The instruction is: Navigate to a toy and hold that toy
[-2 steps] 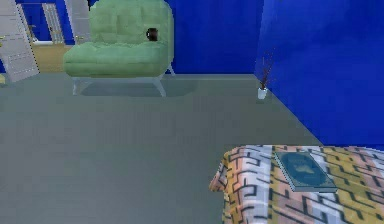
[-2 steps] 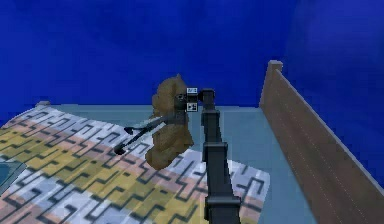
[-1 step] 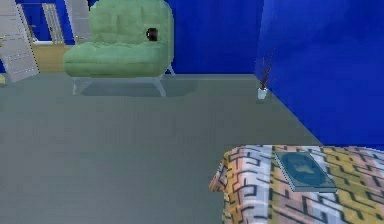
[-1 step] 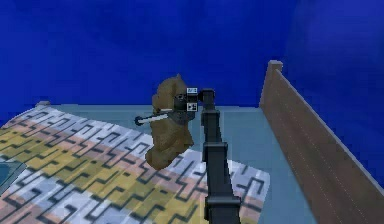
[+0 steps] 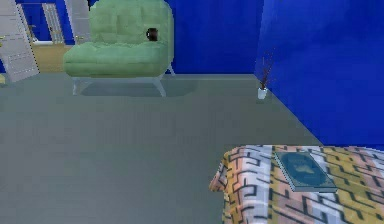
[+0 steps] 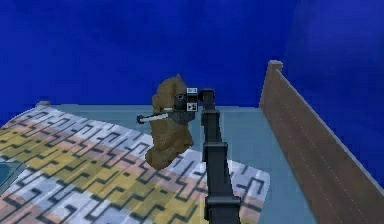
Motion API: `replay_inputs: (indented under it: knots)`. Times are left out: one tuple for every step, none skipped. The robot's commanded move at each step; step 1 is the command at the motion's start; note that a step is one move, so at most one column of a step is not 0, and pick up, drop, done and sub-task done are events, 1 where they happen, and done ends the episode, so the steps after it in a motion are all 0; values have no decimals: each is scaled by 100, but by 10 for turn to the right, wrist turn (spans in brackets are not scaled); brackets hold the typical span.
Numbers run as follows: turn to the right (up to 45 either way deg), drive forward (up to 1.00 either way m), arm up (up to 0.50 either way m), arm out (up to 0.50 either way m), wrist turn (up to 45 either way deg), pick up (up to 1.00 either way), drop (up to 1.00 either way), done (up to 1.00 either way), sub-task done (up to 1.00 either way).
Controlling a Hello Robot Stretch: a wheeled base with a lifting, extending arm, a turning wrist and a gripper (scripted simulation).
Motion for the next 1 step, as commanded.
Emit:
replay_inputs:
  knots:
    - [0,0,-30,0,0,0,0,0,0]
